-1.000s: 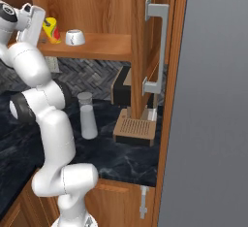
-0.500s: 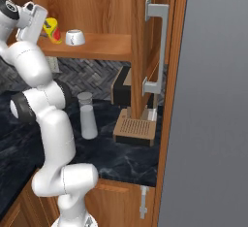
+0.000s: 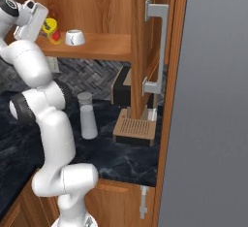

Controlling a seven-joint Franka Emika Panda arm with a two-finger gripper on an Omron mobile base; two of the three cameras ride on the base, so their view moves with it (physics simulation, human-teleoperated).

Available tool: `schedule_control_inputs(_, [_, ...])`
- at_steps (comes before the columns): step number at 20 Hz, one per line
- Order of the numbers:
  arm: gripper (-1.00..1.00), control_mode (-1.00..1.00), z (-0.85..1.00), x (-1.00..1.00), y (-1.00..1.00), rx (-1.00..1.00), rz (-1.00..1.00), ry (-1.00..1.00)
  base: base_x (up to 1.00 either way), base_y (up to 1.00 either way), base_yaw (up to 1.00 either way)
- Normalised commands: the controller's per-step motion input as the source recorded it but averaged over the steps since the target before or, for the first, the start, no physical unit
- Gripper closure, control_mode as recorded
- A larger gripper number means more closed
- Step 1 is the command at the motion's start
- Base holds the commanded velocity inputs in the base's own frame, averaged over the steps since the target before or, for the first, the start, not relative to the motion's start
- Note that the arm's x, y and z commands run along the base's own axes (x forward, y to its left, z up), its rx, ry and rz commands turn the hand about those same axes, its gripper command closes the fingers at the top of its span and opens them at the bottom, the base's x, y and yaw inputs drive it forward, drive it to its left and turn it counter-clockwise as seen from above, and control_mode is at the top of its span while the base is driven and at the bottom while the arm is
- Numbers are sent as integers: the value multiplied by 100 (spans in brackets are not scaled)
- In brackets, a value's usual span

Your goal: There is a tray on the dining counter. Grab the cup, mug, and pitcher and place them on the tray. The pitcher may be placed next to the tray if it cannot fit the tray.

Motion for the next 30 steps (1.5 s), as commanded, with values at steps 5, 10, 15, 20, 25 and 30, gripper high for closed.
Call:
schedule_control_inputs(5, [100,-100,0,-57,0,3,0,-7,0,0,0])
schedule_control_inputs(10, [100,-100,0,-87,-8,1,0,-14,0,0,0])
schedule_control_inputs(15, [100,-100,0,-89,-40,0,0,-11,0,0,0])
schedule_control_inputs(20, [100,-100,-5,-65,-72,6,-4,0,0,0,0])
schedule_control_inputs(25, [100,-100,-22,-69,-80,9,-6,0,0,0,0])
schedule_control_inputs(30, [100,-100,-31,-73,-64,7,-6,0,0,0,0])
